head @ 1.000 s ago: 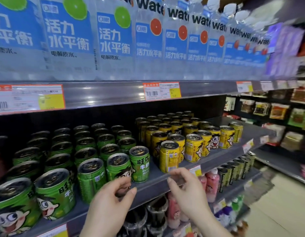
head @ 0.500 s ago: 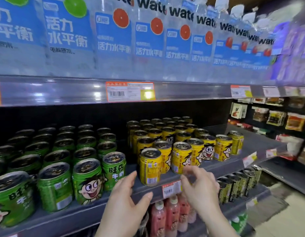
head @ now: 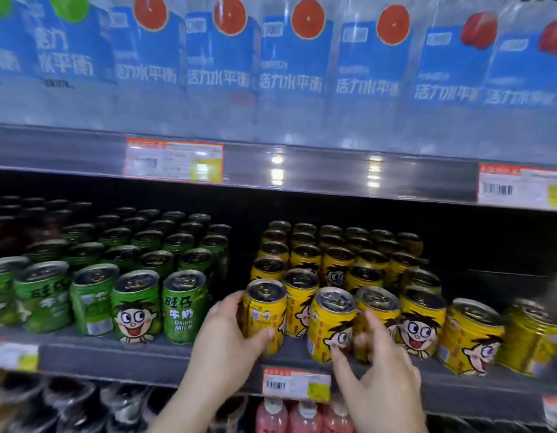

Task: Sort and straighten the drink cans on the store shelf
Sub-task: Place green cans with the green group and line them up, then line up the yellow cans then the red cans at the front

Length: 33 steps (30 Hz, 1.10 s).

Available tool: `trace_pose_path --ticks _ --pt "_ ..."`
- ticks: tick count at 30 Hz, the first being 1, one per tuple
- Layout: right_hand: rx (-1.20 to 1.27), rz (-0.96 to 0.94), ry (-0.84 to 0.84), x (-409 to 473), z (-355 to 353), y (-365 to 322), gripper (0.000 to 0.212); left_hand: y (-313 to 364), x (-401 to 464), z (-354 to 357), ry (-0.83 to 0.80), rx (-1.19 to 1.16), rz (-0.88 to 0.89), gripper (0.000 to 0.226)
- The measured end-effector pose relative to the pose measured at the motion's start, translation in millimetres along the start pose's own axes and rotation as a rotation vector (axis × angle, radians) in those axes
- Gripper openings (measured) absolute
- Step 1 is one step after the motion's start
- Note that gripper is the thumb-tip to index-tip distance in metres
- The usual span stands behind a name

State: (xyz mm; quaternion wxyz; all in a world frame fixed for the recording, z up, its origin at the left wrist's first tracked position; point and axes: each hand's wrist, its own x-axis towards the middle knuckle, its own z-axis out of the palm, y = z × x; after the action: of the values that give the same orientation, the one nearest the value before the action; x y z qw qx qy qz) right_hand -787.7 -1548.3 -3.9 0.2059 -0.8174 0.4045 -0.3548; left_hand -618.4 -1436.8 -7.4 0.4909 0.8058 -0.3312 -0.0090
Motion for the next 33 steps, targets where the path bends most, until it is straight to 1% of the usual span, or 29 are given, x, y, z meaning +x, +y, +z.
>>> trace_pose_path --ticks 2,4,5,7,9,12,13,16,19,22,24,26,27,29,31,33 --pt "0.091 -0.06 0.056 -1.0 -2.3 -0.9 0.073 5.8 -0.8 1.2 0.024 0.009 -0.009 0.075" --pt "0.156 -0.16 0.14 -3.9 -4.3 -3.5 0.057 8.0 -0.3 0.2 0.026 0.03 -0.012 0.077" --pt "0.163 -0.196 0.155 -5.1 -5.2 -5.5 0.049 8.8 -0.8 -1.1 0.028 0.035 -0.007 0.082" --pt "0.149 -0.221 0.15 -4.1 -7.1 -8.6 0.035 11.3 -1.7 -4.8 0.064 0.017 0.033 0.089" --pt "0.108 -0.238 0.153 1.2 -10.8 -8.0 0.028 17.3 -3.0 -9.9 0.093 -0.008 0.096 0.086" --pt "0.028 -0.361 0.179 22.7 -24.9 -13.8 0.023 21.9 -6.3 -13.0 0.084 -0.066 0.155 0.079" --pt "0.014 -0.389 0.142 35.6 -31.7 -21.1 0.024 21.3 -8.0 -12.7 0.086 -0.088 0.156 0.074" --pt "-0.085 -0.485 -0.056 83.9 -43.3 -41.9 0.035 19.1 -14.8 -7.6 0.11 -0.147 0.174 0.061" --pt "-0.214 -0.589 -0.274 119.6 -42.3 -53.6 0.046 18.1 -23.4 0.7 0.07 -0.199 0.188 0.058" --pt "-0.392 -0.566 -0.481 138.2 -36.3 -65.7 0.06 14.0 -25.2 5.5 0.047 -0.222 0.17 0.057" --pt "-0.482 -0.507 -0.606 144.0 -29.1 -75.4 0.073 11.0 -21.8 5.8 0.099 -0.202 0.173 0.059" --pt "-0.569 -0.449 -0.707 145.3 -20.1 -83.6 0.08 7.7 -15.2 4.6 0.16 -0.16 0.168 0.069" --pt "-0.612 -0.439 -0.734 145.2 -15.7 -85.7 0.078 5.9 -11.2 4.0 0.168 -0.138 0.151 0.075" --pt "-0.658 -0.445 -0.726 144.6 -9.5 -88.1 0.069 2.3 -3.4 3.7 0.123 -0.105 0.094 0.087" --pt "-0.654 -0.435 -0.679 146.2 -5.5 -87.2 0.064 -1.8 4.2 4.4 0.048 -0.09 0.049 0.091" --pt "-0.653 -0.415 -0.622 148.7 -1.9 -83.9 0.06 -5.4 8.8 5.6 0.006 -0.09 0.039 0.089"
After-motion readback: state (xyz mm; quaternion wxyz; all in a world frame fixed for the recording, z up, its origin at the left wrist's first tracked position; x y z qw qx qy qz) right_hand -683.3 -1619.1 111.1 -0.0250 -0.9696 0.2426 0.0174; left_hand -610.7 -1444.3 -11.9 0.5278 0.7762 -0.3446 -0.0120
